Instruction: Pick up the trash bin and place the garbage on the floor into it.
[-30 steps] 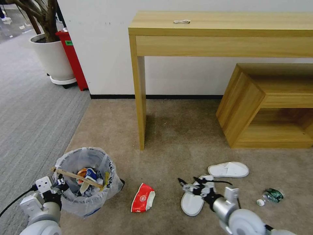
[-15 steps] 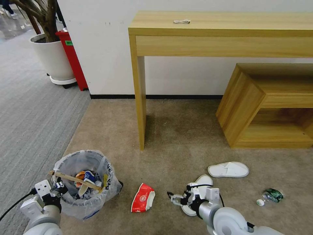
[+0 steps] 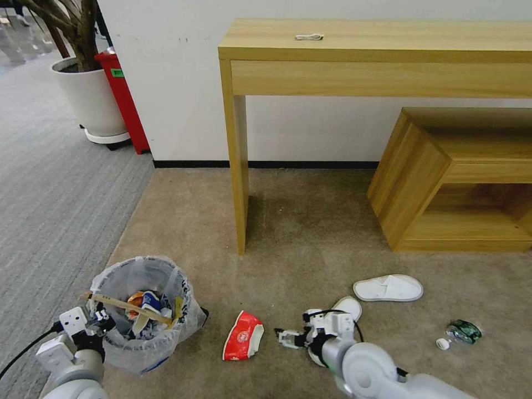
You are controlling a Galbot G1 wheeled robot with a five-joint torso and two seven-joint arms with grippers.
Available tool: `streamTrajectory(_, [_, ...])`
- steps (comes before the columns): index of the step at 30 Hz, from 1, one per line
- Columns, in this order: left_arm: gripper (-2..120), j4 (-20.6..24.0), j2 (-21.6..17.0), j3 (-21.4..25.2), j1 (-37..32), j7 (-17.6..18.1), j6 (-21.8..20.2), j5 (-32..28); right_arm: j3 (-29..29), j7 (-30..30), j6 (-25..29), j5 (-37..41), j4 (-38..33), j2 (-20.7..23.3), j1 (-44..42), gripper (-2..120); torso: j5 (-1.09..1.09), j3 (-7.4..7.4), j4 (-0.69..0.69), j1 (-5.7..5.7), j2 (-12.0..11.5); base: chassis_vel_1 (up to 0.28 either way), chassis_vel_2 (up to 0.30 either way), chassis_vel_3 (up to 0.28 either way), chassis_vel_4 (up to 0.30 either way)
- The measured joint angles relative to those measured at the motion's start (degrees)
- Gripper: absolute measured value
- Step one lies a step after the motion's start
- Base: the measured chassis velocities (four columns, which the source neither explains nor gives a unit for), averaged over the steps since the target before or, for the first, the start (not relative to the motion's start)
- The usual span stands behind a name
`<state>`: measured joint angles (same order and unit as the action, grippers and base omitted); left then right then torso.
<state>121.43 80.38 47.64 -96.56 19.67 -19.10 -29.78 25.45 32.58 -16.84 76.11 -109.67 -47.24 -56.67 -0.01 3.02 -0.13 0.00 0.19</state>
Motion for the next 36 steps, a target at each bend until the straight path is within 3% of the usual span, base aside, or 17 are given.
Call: streamTrajectory(36, [1, 0.0, 0.0, 0.0, -0.1, 0.0, 0.0, 0.0, 0.3, -0.1, 0.6, 0.0, 0.4, -0.5, 0.1, 100, 0.00, 0.00, 0.00, 0.00, 0.0, 0.000, 0.000, 0.000, 0.000])
